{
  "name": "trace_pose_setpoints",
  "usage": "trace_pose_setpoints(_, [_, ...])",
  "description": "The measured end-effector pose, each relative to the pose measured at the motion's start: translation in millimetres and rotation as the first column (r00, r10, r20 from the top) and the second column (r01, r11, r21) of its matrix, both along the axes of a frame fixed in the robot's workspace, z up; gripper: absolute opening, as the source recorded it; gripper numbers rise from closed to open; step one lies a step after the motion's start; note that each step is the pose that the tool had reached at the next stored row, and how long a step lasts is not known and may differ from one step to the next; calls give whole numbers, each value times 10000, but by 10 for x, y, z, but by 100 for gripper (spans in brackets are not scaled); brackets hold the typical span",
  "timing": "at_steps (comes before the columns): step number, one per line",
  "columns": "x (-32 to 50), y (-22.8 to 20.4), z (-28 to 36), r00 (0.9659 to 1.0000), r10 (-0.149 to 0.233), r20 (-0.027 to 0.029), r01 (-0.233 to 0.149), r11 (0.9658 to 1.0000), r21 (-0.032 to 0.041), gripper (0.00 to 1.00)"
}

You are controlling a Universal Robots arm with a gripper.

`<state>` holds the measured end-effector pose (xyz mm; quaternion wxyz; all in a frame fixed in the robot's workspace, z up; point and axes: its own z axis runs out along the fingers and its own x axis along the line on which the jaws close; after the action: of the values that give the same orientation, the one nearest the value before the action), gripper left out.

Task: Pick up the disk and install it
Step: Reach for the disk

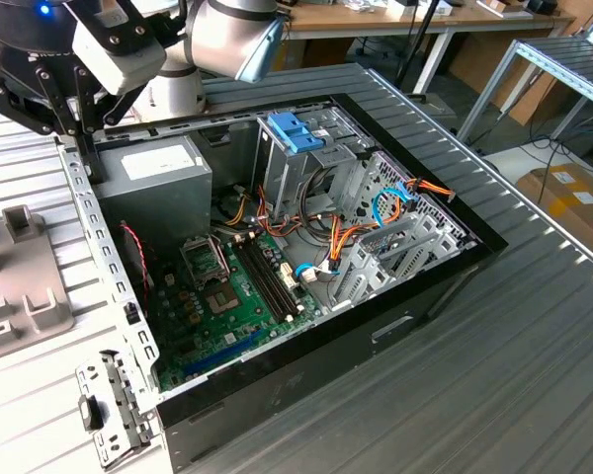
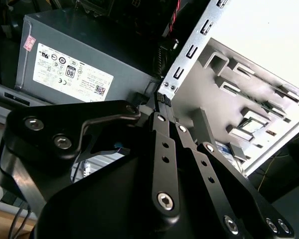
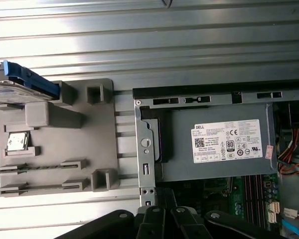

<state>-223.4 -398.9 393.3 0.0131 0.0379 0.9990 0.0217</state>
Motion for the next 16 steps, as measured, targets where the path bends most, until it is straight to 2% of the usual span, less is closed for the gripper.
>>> trace_pose_setpoints(16, [-134,0,0,10000,0,0,0,10000,0,11])
